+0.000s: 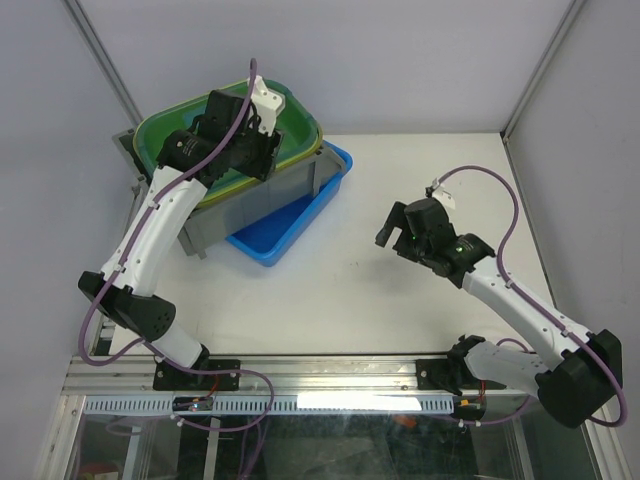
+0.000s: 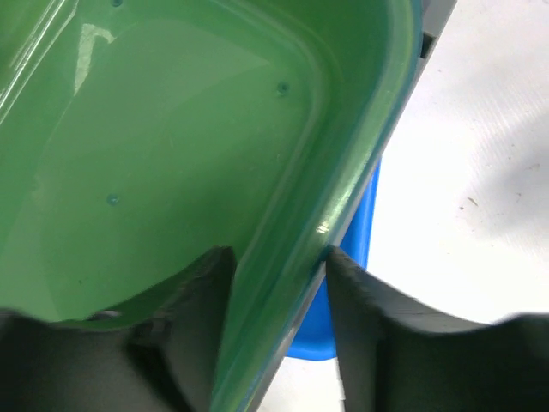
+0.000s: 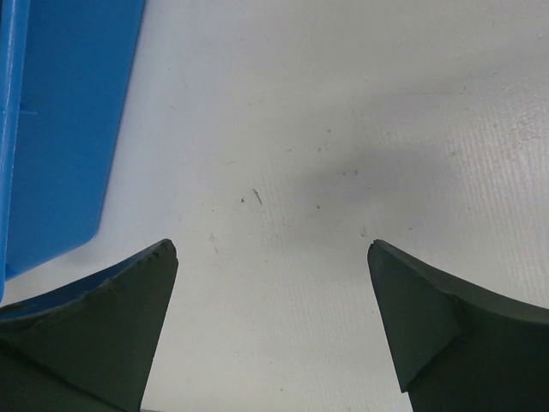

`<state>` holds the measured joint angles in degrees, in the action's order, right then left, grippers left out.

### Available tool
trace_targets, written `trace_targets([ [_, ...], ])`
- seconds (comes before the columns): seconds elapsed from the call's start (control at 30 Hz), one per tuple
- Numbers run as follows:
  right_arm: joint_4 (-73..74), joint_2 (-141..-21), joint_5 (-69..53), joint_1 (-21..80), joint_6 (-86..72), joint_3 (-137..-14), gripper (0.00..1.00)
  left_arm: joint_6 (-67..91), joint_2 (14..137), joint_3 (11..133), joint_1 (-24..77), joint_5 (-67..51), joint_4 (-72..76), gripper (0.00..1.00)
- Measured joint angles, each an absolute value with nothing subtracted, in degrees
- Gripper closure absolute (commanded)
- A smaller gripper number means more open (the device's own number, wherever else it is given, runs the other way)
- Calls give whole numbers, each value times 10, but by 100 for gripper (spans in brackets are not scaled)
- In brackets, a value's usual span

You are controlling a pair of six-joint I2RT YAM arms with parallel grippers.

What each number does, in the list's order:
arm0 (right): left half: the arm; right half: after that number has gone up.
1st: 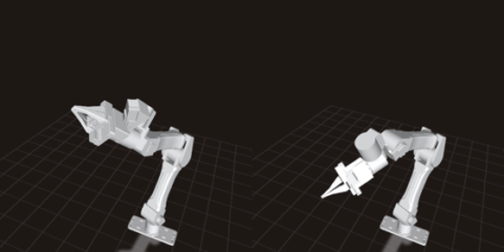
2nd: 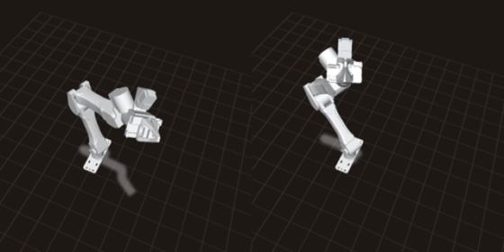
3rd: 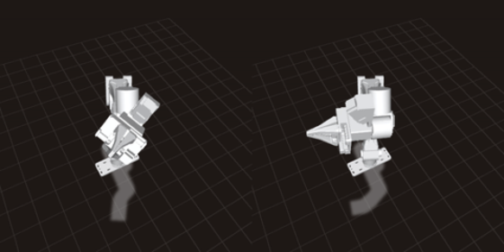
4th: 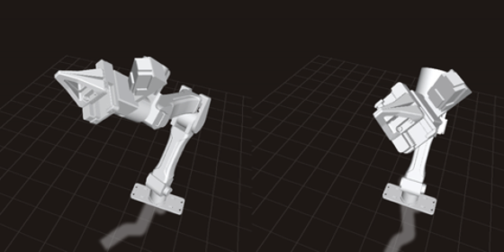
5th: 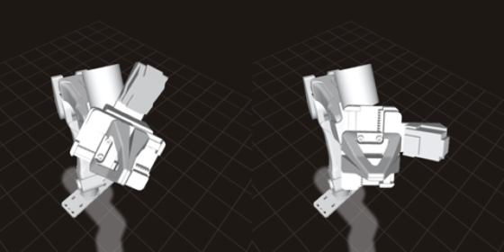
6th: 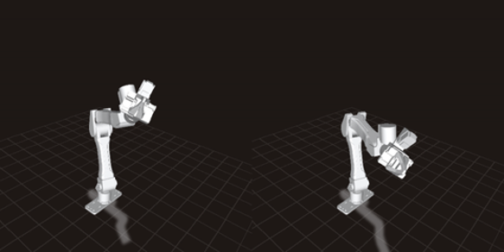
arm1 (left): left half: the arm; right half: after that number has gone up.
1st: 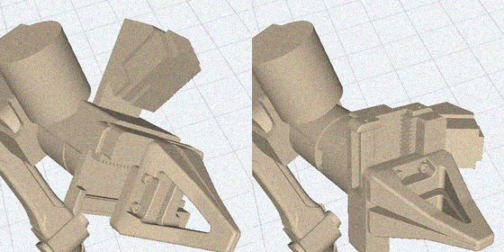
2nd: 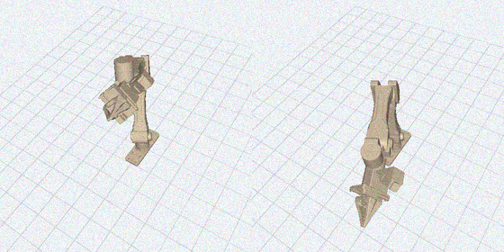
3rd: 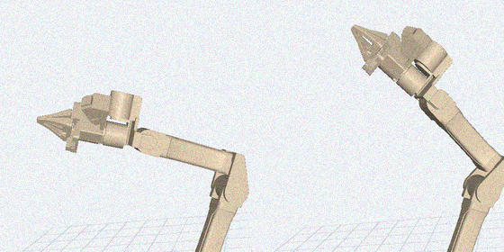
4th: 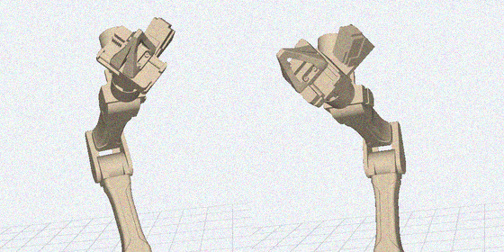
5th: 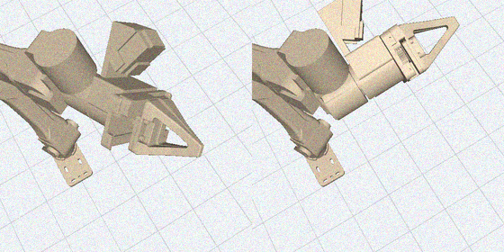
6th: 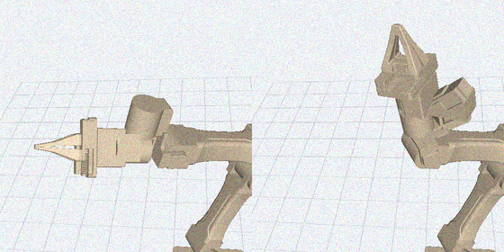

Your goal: Turn the large container upside down

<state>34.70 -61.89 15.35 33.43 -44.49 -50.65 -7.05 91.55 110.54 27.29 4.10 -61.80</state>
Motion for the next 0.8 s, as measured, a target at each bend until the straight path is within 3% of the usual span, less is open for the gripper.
trace_targets([
  [0.13, 347, -619, 152, 334, -447, -502, 2, -69, 916, 1114, 273, 25, -620, 83],
  [0.33, 347, -619, 149, 334, -450, -499, 2, -91, 919, 1140, 274, 3, -612, 99],
  [0.8, 349, -608, 142, 334, -462, -485, 2, -127, 930, 1230, 367, 111, -580, 100],
])
